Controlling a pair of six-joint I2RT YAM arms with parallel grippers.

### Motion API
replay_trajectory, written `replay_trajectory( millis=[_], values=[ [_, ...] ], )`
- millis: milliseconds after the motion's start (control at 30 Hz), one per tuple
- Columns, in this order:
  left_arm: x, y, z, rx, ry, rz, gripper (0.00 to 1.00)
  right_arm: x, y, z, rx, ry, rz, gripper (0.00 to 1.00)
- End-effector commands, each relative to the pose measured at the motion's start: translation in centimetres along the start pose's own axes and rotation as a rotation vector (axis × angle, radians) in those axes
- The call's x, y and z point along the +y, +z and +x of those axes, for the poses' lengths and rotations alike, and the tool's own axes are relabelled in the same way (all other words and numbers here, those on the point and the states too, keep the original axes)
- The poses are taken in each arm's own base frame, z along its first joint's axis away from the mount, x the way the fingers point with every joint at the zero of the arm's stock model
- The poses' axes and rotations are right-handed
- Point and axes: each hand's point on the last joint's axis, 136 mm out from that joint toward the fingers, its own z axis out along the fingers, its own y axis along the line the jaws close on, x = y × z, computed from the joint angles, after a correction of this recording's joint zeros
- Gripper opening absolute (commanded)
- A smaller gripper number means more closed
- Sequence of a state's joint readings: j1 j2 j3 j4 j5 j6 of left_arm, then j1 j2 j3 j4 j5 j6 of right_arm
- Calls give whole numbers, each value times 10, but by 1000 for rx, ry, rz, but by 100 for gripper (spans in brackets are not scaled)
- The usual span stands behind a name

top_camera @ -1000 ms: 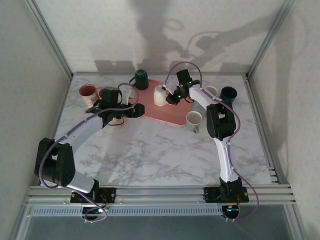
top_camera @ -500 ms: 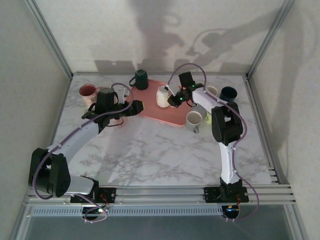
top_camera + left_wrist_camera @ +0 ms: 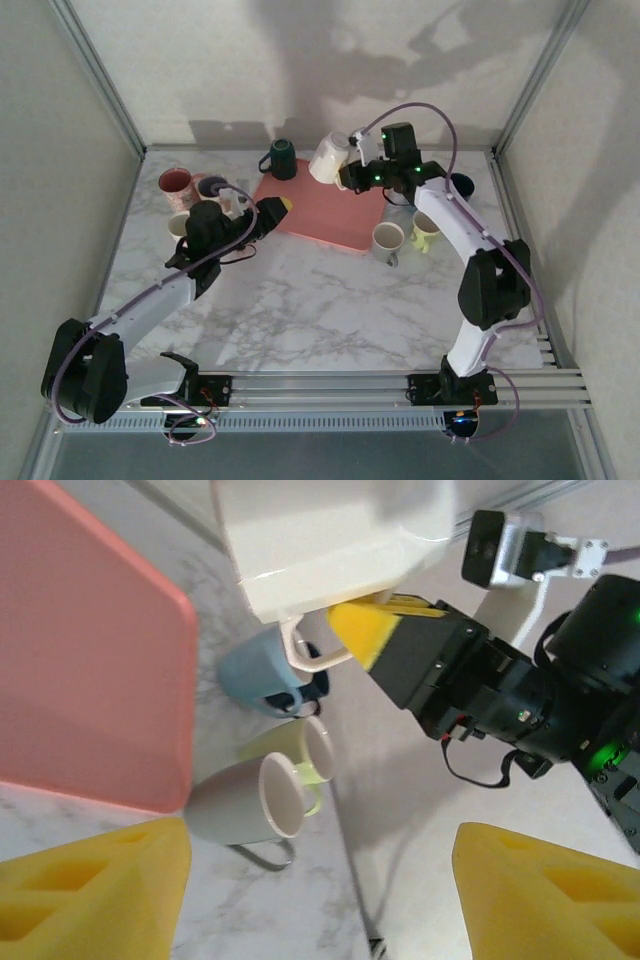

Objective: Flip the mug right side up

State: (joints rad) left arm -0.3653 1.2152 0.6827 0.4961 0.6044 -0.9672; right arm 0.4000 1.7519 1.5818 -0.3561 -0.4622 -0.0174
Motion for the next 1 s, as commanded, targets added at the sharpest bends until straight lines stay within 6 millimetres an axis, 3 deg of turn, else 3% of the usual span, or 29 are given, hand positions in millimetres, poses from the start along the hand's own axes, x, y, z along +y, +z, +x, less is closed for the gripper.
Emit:
replay_trajectory(
  millis=[0, 233, 500, 967],
  values=[
    [-53, -10, -9, -99, -47, 205, 70, 39, -36, -49, -179, 63, -119, 0],
    [-85, -20, -8, -168, -122, 376, 71, 75, -82, -78, -316, 251, -263, 0],
    [-122, -14, -5, -164, -152, 531, 70, 104, -118, -90, -425, 370, -405, 0],
    [-148, 16, -1, -118, -261, 594, 69, 147, -139, -95, -454, 409, -571, 0]
  ],
)
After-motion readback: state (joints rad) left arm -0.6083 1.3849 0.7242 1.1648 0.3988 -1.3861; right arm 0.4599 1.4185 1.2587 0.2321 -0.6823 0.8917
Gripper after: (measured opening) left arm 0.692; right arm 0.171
